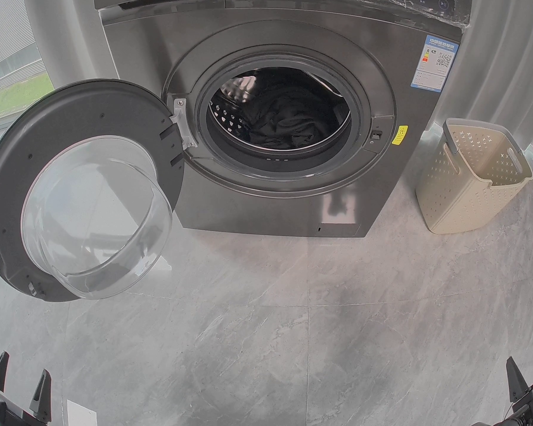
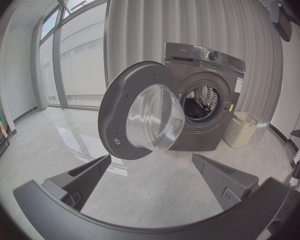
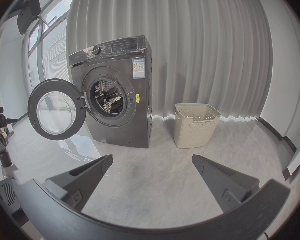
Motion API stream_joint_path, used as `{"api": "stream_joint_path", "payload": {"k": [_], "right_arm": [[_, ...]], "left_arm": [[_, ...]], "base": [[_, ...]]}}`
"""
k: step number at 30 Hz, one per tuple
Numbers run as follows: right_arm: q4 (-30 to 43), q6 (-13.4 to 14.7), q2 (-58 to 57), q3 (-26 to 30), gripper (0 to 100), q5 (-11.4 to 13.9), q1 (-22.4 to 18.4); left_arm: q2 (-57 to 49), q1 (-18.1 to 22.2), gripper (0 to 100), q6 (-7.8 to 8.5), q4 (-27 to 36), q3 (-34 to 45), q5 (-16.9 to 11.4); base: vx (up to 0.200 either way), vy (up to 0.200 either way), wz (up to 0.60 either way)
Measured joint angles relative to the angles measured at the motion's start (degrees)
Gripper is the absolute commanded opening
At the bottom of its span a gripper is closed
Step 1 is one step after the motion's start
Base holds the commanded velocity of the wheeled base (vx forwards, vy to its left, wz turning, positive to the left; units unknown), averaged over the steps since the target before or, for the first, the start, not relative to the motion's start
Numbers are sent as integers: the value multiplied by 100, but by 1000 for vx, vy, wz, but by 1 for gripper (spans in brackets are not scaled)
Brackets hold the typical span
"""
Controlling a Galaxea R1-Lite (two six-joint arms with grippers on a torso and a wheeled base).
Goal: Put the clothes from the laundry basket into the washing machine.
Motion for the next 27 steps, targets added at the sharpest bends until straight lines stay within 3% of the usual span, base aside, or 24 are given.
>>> {"api": "stream_joint_path", "payload": {"k": [17, 27], "right_arm": [[-6, 16, 2, 0, 100, -6, 9], [-9, 13, 5, 0, 100, 0, 5]], "left_arm": [[0, -7, 100, -33, 9, 0, -37], [2, -5, 100, -32, 11, 0, -37]], "base": [[0, 200, -35], [0, 20, -120]]}}
